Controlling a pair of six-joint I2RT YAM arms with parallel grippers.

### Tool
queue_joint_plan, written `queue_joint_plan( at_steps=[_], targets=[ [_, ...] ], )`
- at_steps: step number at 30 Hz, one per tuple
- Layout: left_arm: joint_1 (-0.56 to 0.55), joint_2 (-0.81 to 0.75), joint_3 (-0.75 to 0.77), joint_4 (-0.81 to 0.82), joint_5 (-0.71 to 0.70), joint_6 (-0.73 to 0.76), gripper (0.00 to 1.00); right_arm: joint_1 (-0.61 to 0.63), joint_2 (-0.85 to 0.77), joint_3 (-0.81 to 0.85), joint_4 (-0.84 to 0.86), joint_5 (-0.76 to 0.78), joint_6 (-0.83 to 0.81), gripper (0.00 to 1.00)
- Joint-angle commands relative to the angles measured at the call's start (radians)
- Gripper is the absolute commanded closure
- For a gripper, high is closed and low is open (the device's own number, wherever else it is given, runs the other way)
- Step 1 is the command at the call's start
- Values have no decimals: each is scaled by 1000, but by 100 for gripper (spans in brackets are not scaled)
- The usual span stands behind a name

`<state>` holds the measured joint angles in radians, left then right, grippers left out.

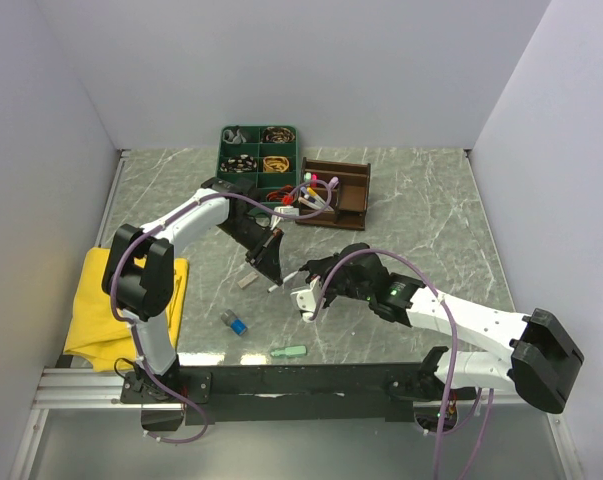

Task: Sort the stationery into containers
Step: Close the pen cap on the pen.

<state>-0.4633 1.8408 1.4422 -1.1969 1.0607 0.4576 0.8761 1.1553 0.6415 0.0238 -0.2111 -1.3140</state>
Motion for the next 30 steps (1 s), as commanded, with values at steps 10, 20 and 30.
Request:
queue_joint_plan(
  at_steps=[10, 20, 30],
  targets=[
    [8, -14, 12, -1, 33, 7, 99, -5, -12, 61, 21, -31, 7, 100],
    [9, -9, 18, 0, 32, 6, 99, -8, -35, 60, 1, -45, 9, 100],
    [12, -32, 4, 13, 24, -4, 99, -12, -26, 70, -4, -25, 24, 100]
  ],
)
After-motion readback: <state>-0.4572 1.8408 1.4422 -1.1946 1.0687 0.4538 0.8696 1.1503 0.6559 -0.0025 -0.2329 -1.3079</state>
